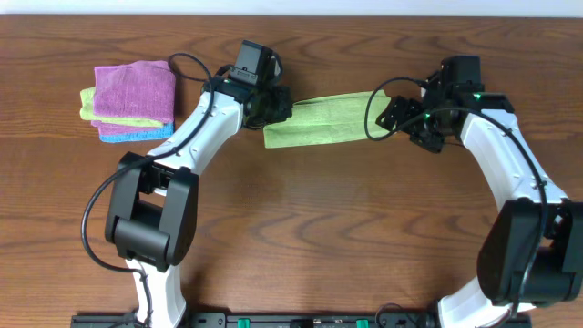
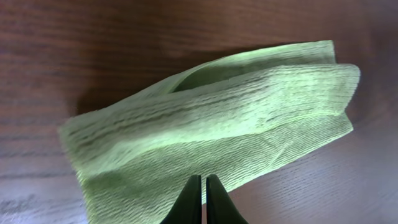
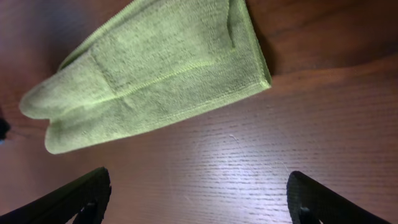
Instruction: Fold the cloth
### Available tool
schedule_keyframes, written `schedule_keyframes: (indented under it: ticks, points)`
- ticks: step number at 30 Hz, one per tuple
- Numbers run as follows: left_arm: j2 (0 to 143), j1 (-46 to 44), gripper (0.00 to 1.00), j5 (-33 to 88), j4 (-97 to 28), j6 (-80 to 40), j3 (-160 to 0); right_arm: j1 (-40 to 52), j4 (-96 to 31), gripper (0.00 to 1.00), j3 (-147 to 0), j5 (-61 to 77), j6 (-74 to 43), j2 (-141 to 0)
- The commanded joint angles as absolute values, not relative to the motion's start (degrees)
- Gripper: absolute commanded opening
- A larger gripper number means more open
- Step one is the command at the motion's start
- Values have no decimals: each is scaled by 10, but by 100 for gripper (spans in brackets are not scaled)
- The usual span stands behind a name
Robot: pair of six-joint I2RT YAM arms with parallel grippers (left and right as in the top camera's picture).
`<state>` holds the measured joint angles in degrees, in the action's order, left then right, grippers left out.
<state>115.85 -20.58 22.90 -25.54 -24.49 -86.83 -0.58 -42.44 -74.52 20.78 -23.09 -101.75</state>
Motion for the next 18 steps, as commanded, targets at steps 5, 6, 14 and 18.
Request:
schedule_keyframes:
  ticks: [5, 6, 14, 18]
  points:
    - [1209, -203, 6, 204, -248, -227, -880, -8, -409, 90, -751, 217, -255, -1033]
    - [1218, -203, 6, 204, -248, -227, -880, -8, -407, 90, -751, 217, -257, -1039]
    - [1245, -203, 6, 203, -245, -227, -880, -8, -383, 88, -751, 216, -263, -1070]
    - [1245, -203, 6, 192, -239, -227, -880, -8, -365, 87, -751, 217, -277, -1099]
